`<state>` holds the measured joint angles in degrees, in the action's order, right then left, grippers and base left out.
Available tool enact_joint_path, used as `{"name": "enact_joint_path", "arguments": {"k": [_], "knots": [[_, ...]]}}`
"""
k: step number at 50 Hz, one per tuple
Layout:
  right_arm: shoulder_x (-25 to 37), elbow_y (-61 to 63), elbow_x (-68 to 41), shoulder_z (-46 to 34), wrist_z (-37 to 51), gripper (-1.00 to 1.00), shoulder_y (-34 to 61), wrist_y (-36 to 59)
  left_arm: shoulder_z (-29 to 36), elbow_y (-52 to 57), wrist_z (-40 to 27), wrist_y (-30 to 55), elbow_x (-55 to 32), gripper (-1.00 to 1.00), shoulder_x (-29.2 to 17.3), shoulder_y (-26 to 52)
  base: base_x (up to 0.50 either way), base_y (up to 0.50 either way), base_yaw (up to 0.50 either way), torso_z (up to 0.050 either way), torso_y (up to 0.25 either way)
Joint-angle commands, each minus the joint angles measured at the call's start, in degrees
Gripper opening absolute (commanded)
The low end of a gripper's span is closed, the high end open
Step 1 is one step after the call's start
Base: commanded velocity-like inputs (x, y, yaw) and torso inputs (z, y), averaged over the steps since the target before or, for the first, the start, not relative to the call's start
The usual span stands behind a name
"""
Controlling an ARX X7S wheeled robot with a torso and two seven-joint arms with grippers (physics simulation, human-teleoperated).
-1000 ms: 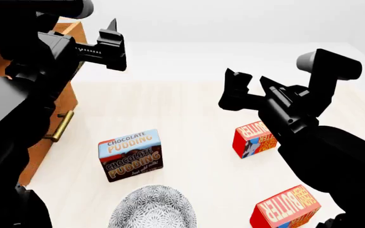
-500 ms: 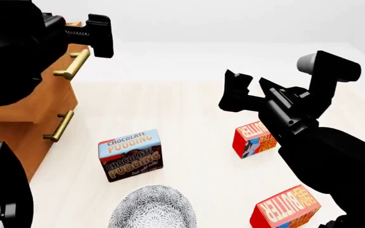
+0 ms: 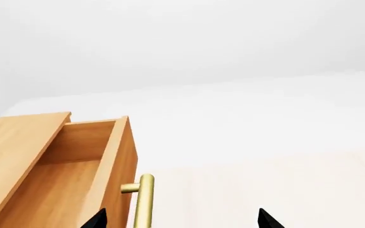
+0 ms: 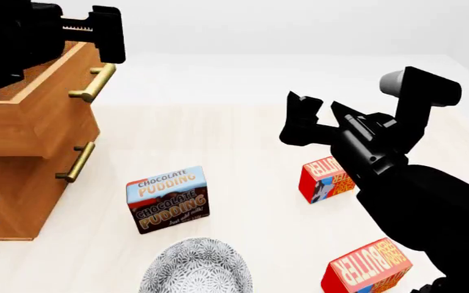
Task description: Put the butter at the front in the top drawer of the cabinet and close it.
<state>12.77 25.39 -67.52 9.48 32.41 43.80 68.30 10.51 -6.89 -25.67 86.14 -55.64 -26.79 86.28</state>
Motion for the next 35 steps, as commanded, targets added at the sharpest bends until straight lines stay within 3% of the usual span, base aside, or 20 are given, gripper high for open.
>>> {"name": "enact_joint_path", "arguments": {"k": [1,35], "knots": [[0.3,0.4,-1.0,0.0,0.5,1.00,-0.3,-0.2,6.3,-6.5,2.5,-2.6,0.8,1.00,-2.4,3.4,0.00,0.00,0.00,0.000,0.000],[1.5,-0.5,-1.9,-0.3,0.0,1.00,-2.0,-2.3,21.1,-32.9,18.6,-11.4,11.0,1.00,-0.8,15.0,0.00,0.00,0.00,0.000,0.000]]}}
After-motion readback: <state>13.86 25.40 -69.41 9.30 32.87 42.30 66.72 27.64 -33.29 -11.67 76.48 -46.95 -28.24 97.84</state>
